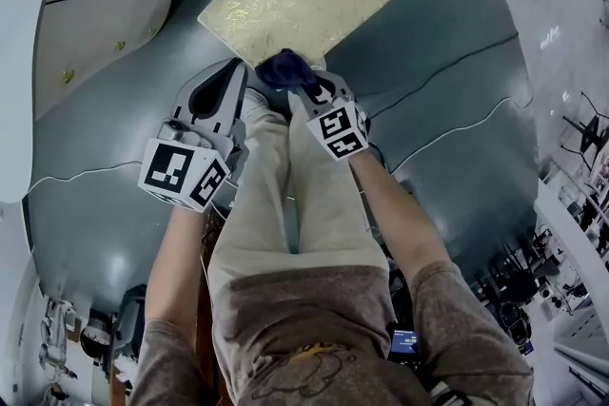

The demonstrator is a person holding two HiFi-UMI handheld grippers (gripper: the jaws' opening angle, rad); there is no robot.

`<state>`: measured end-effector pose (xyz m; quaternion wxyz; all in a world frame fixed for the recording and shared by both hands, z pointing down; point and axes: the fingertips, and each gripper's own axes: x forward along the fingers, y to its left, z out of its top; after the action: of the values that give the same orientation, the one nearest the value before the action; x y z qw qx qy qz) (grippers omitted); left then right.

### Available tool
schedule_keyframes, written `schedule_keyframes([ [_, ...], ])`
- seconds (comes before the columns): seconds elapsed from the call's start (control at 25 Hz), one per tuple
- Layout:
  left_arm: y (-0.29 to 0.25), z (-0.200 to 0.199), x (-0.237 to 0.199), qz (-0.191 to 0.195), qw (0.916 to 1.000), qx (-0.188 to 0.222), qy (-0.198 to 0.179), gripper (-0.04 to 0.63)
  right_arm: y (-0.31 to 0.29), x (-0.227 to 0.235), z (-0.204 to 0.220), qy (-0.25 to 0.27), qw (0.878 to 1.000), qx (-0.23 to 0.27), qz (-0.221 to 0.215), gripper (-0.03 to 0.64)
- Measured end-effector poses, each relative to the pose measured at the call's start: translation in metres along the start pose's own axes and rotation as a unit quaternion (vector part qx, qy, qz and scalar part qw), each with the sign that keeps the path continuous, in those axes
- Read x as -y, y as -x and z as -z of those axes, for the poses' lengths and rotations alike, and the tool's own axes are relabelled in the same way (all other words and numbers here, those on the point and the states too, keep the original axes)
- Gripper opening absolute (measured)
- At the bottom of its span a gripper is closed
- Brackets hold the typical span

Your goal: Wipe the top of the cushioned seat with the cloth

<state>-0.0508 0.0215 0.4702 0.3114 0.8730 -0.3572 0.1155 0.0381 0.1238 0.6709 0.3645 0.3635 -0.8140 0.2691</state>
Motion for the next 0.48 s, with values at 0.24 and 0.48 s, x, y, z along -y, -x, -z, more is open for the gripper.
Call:
schedule_keyframes([
  [0.24,-0.010,-0.003,-0.001,0.001,1.0000,-0.001,-0.001,0.014,0.002,0.020,0.000,-0.004,1.000,-0.001,0.006,0.092],
  [0.48,-0.023,-0.007,0.001,0.002,1.0000,-0.006,0.003,0.015,0.006,0.045,0.001,-0.016,1.000,-0.003,0.016,0.092],
])
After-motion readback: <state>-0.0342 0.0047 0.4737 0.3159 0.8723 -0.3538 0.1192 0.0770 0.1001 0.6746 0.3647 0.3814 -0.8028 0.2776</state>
